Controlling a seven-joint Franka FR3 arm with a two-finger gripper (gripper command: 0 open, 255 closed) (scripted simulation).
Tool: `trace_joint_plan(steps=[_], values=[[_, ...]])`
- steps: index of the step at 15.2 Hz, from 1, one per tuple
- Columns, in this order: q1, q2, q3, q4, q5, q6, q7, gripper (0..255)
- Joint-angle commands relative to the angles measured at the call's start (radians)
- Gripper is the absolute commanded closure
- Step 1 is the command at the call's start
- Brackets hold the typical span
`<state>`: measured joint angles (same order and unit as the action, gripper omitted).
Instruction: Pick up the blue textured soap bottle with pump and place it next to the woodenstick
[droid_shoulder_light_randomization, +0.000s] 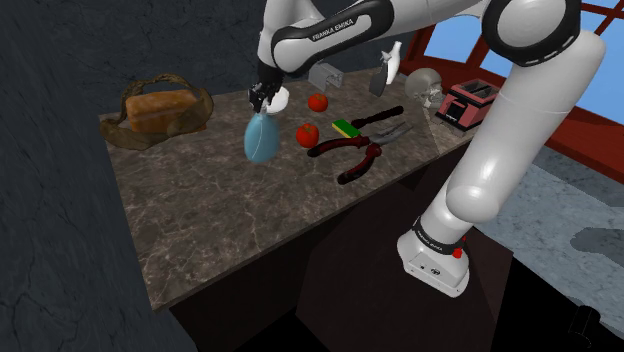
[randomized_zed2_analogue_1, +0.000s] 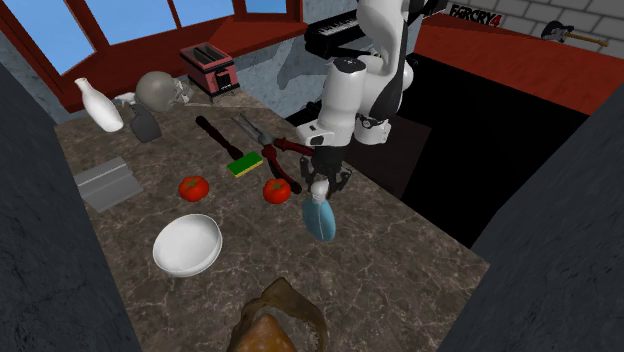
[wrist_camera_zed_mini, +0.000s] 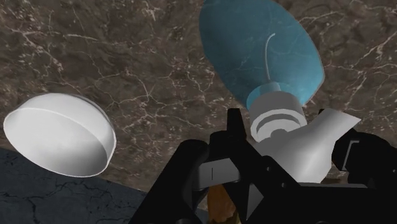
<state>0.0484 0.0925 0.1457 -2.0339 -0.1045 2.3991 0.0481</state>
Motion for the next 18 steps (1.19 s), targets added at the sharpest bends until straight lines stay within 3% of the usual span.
trace_joint_plan(steps=[1, 18], values=[[0.000, -0.010, 0.001, 0.012, 0.004, -0.022, -0.002, 255], [0.000, -0.069, 0.003, 0.173, 0.030, -0.239, -0.029, 255]])
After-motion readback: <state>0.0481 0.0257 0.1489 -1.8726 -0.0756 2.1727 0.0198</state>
